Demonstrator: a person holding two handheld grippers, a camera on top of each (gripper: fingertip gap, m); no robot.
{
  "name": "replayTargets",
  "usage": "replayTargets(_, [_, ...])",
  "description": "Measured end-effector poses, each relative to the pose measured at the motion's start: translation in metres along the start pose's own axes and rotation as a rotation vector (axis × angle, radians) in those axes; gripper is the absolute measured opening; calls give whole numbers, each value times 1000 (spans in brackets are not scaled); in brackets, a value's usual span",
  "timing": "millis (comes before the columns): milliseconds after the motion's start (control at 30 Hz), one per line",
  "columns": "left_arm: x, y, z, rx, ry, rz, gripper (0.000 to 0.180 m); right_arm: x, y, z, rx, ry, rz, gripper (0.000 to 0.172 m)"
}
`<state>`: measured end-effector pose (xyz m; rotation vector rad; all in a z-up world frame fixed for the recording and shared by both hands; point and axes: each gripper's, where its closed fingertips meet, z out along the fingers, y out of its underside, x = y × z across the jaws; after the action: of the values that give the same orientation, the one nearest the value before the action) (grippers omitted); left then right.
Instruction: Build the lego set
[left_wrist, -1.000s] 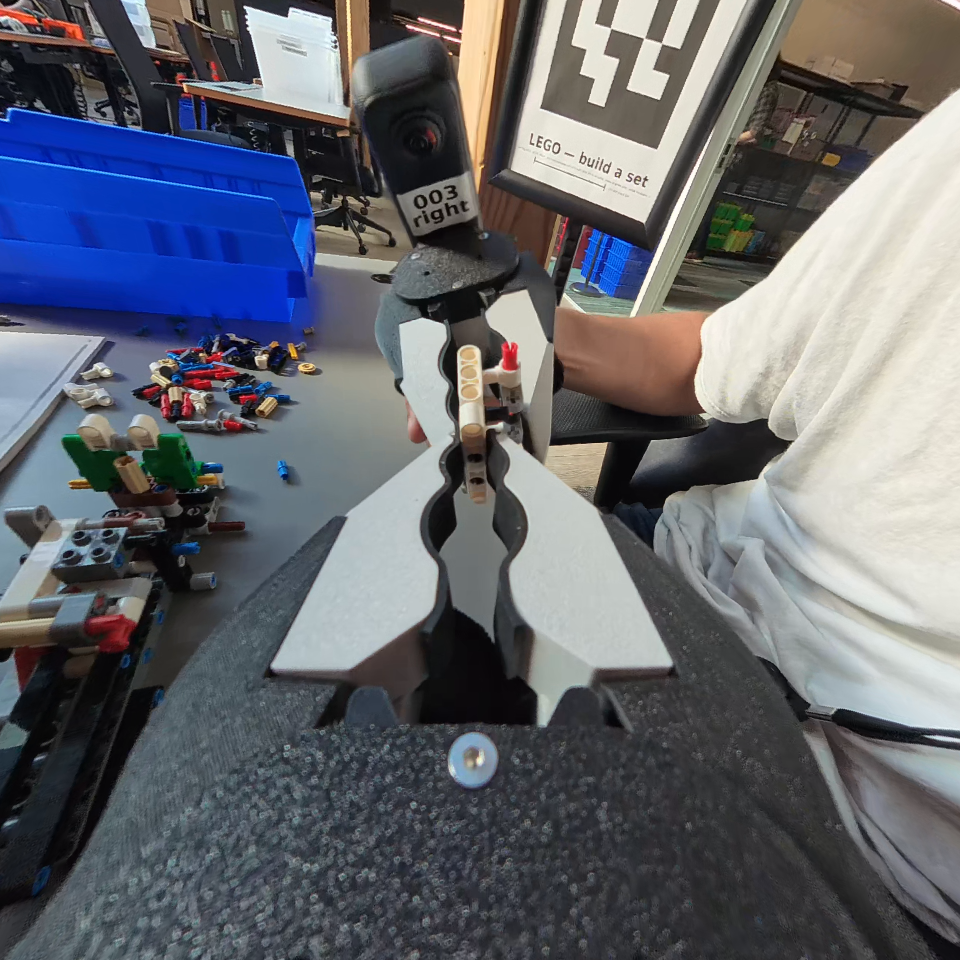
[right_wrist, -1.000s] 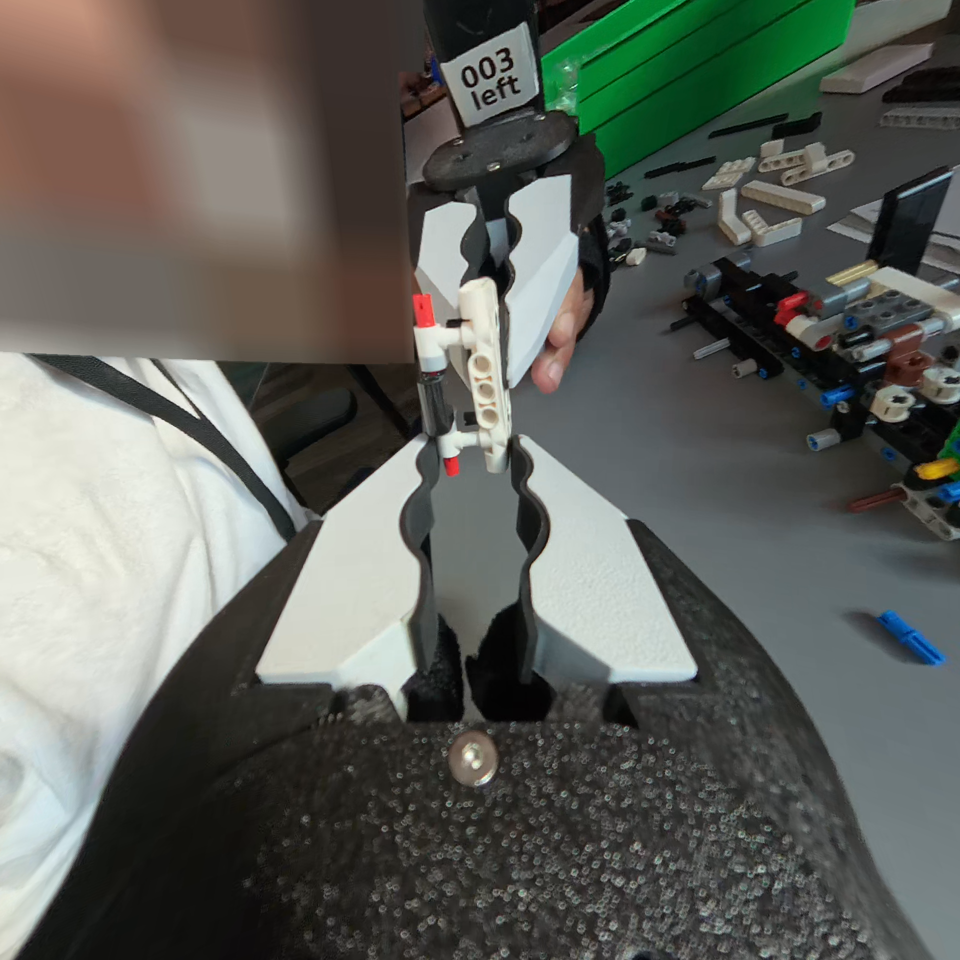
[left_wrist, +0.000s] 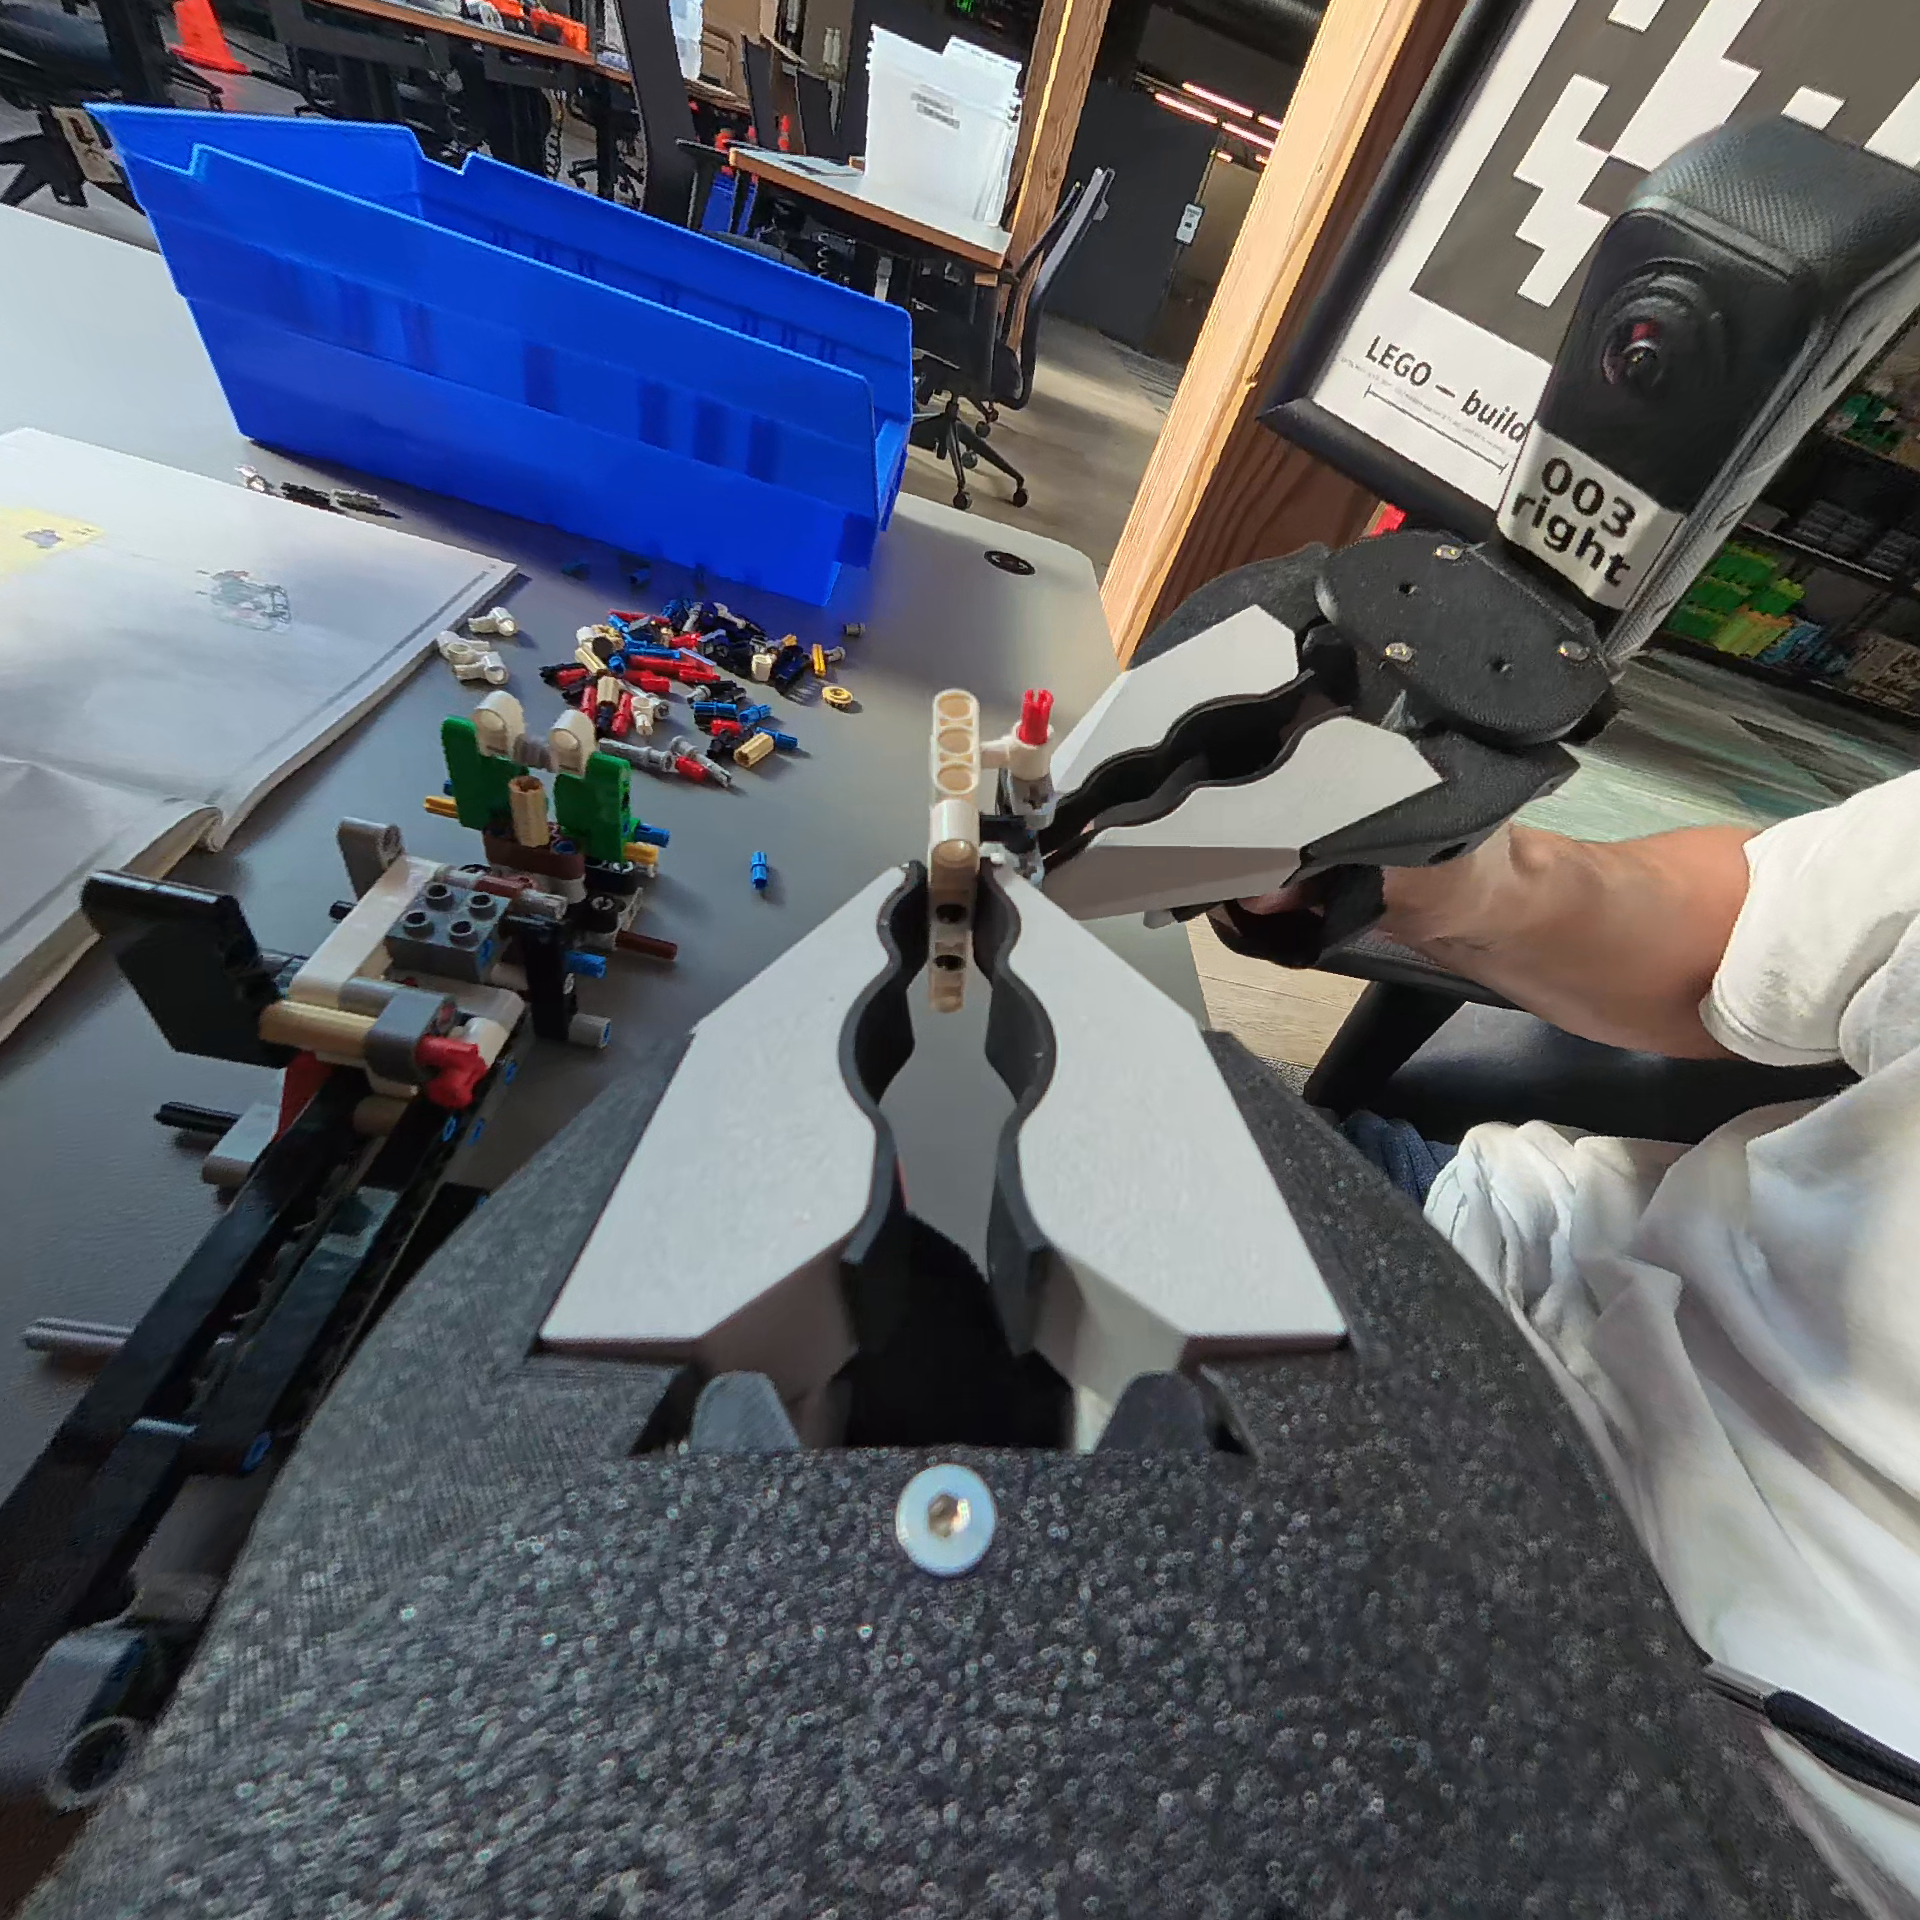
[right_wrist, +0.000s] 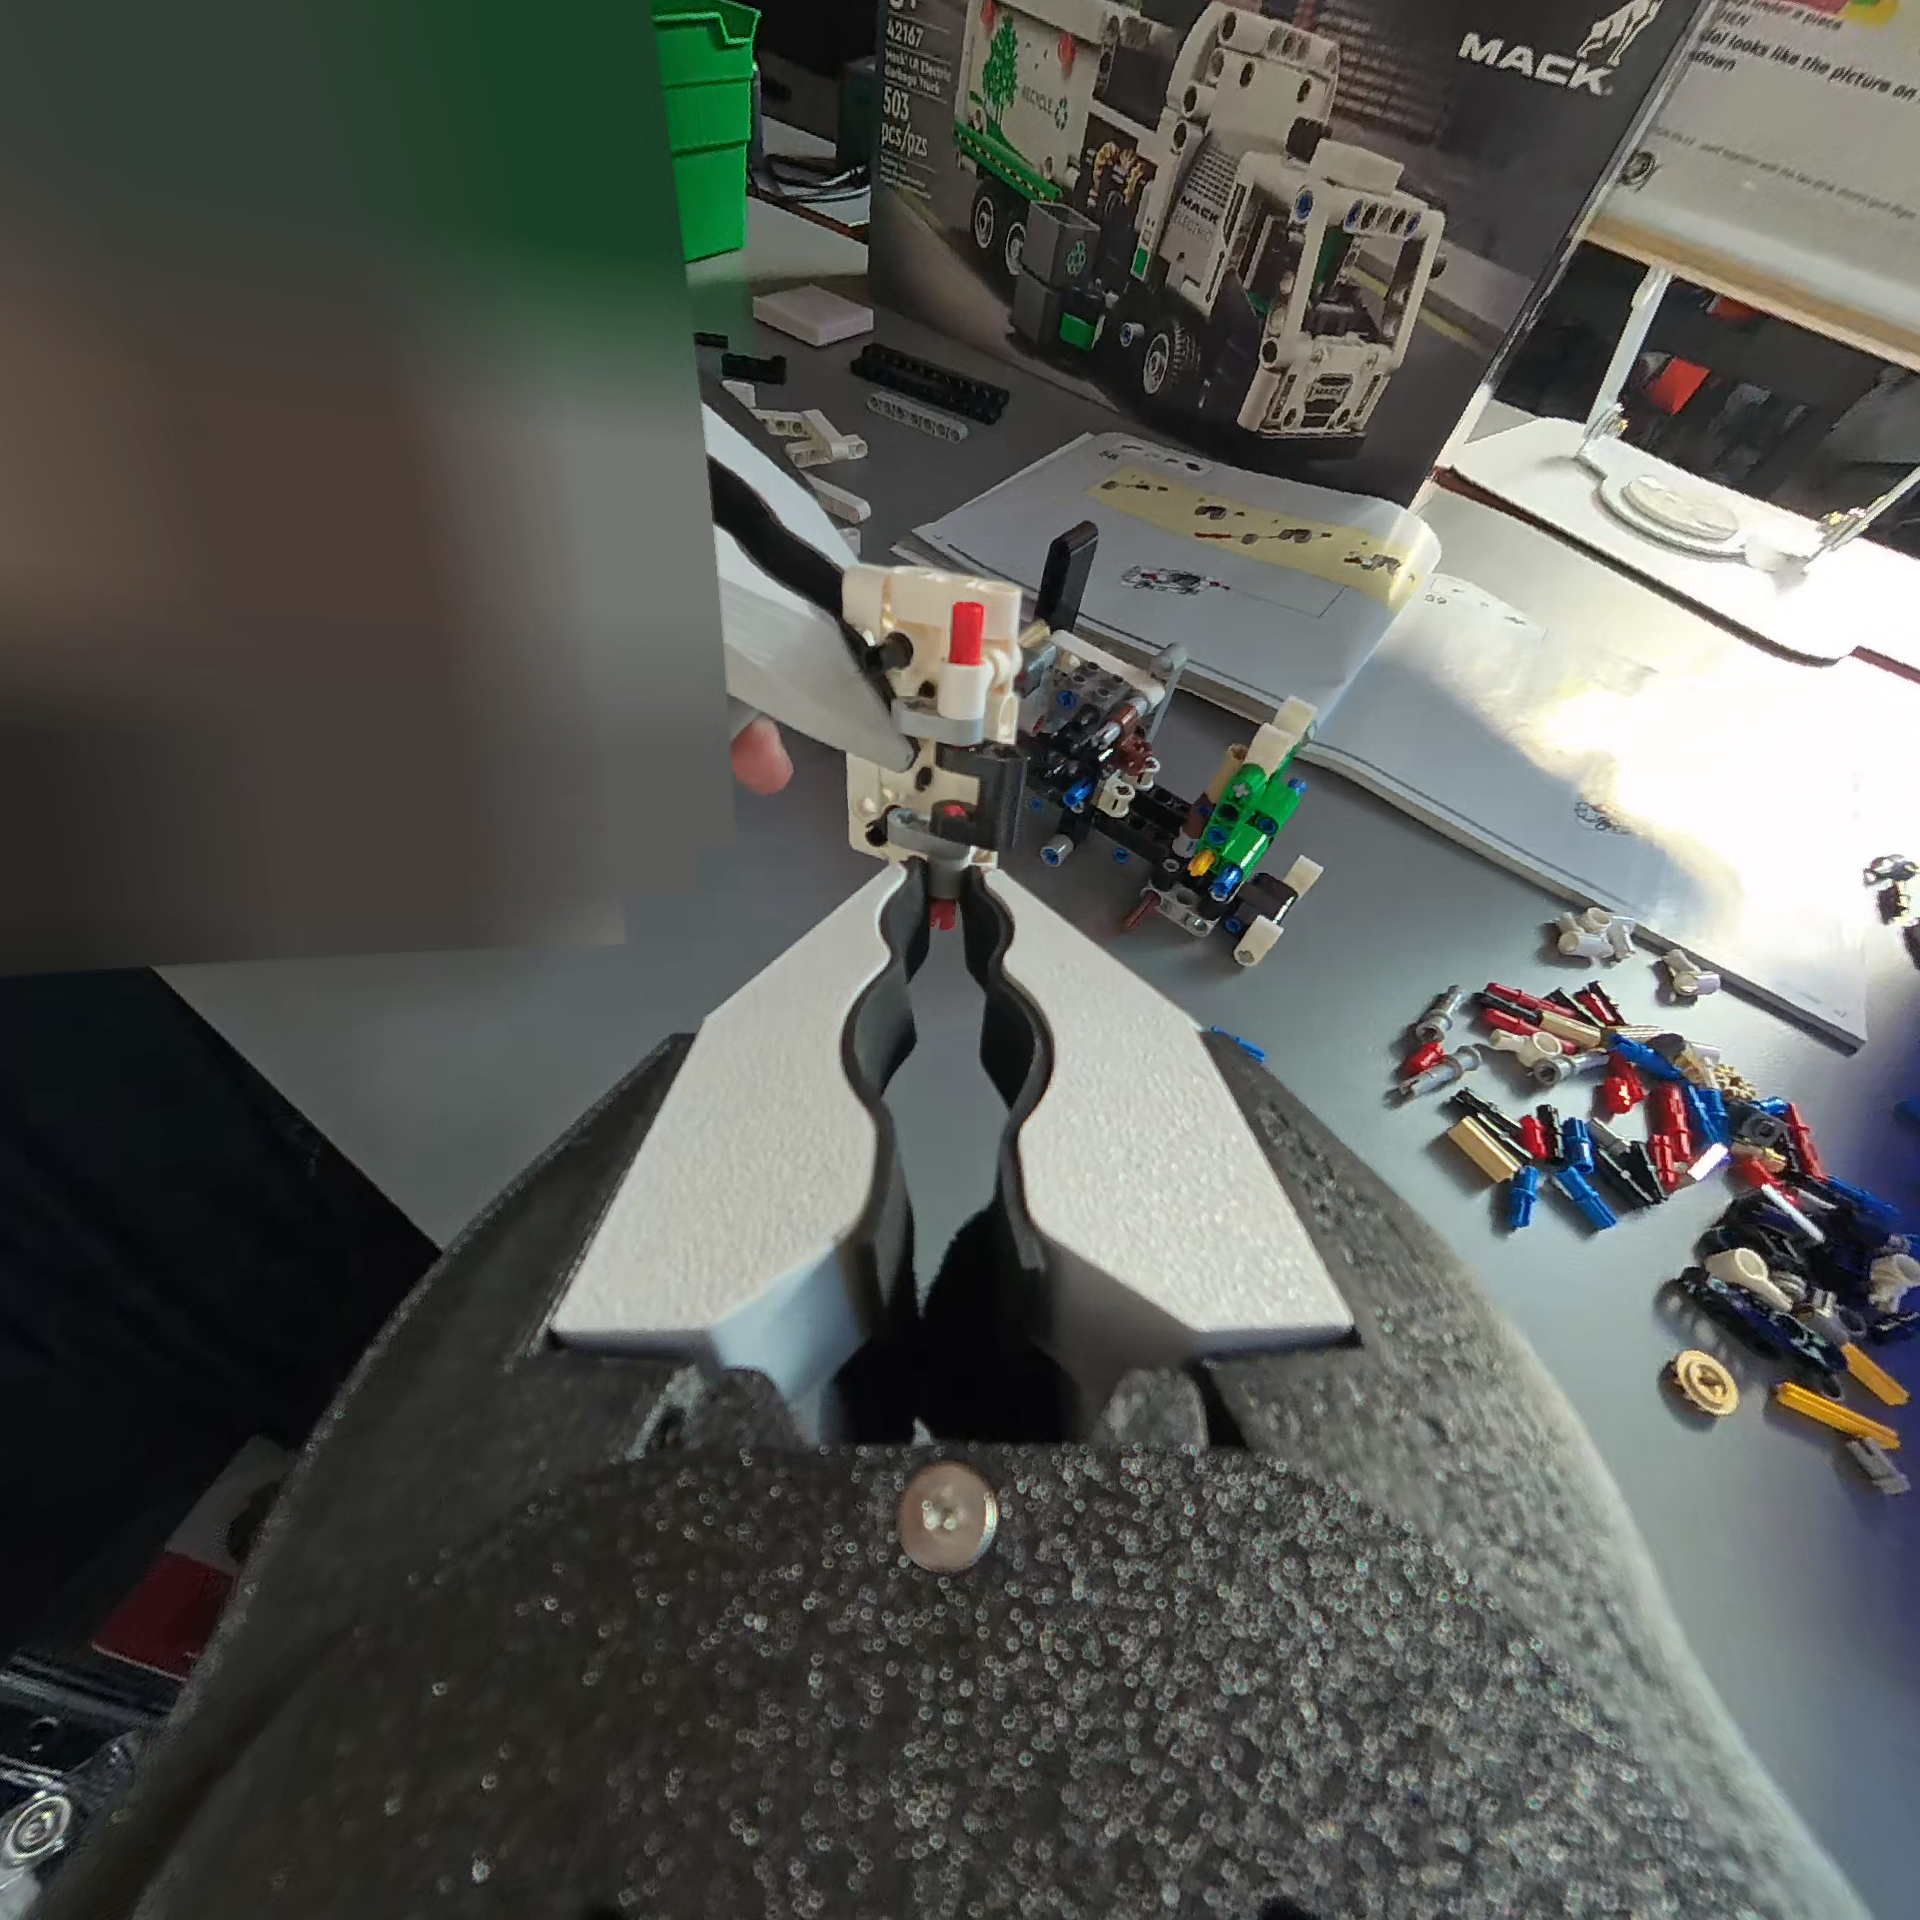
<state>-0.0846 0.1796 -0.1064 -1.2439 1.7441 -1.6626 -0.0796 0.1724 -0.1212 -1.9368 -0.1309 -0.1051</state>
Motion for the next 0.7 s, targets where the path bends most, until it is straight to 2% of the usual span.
replayTargets(233, [-2, 2, 2, -20, -20, 20, 6, 1, 4, 3, 35, -25, 118, 5])
replayTargets(400, [-4, 0, 0, 1, -20, -7, 6, 2, -1, 5, 41, 78, 28, 5])
replayTargets(633, [-2, -3, -2, 11, 13, 20, 5, 0, -5, 1, 79, -52, 124, 5])
replayTargets(700, [-2, -2, 1, -1, -5, 56, 14, -1, -8, 0, 102, -92, 164, 5])
